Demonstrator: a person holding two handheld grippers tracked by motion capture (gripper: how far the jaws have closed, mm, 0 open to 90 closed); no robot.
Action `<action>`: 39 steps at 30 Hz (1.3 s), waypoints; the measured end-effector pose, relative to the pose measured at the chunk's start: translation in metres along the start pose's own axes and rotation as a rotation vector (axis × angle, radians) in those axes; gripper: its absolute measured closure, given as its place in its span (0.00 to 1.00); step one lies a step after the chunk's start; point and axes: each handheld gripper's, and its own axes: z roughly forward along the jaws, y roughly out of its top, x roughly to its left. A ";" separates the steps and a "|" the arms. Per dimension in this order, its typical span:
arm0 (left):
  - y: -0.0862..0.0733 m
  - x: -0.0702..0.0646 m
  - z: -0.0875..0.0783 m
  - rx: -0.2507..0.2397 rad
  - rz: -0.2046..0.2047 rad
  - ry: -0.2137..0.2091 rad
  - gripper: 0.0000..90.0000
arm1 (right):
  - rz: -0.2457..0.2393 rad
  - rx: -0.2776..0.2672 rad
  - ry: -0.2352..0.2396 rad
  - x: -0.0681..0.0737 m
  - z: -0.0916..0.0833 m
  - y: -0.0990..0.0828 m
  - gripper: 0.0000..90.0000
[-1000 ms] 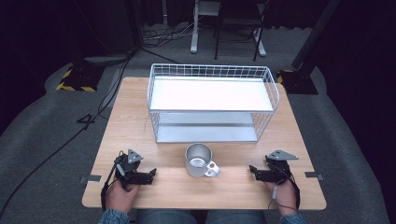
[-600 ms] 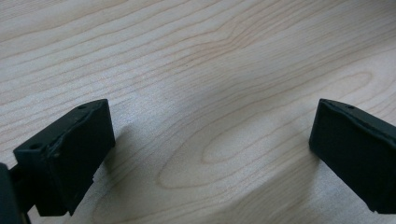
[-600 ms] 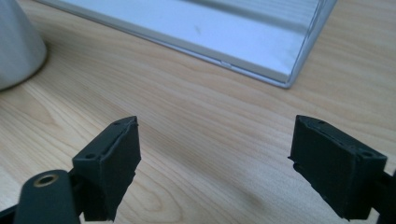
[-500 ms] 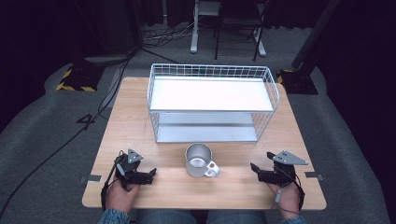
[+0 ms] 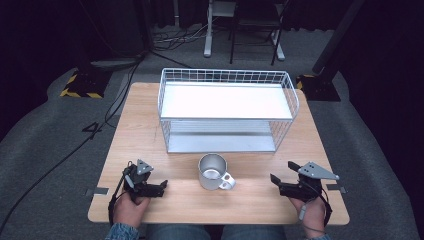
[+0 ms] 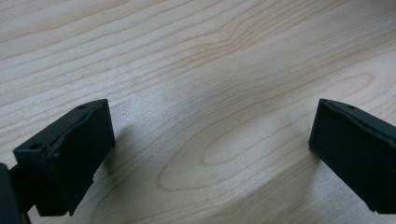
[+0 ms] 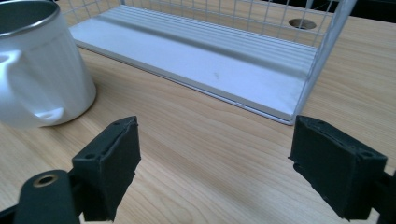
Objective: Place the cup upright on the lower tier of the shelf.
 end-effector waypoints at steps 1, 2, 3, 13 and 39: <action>0.000 0.000 0.000 0.000 0.000 0.000 0.01 | 0.000 0.001 0.007 0.002 0.000 0.001 0.18; 0.000 0.000 0.000 0.000 0.000 0.000 0.01 | -0.001 0.002 0.013 0.004 0.001 0.002 0.18; 0.000 0.000 0.000 0.000 0.000 0.000 0.01 | -0.006 0.000 0.018 0.005 0.001 0.003 0.18; 0.000 0.000 0.000 0.000 0.000 0.000 0.01 | -0.037 -0.024 0.104 0.030 0.004 0.015 0.18; 0.000 0.000 0.000 0.000 0.000 0.000 0.01 | -0.107 0.022 0.363 0.095 0.038 0.028 0.18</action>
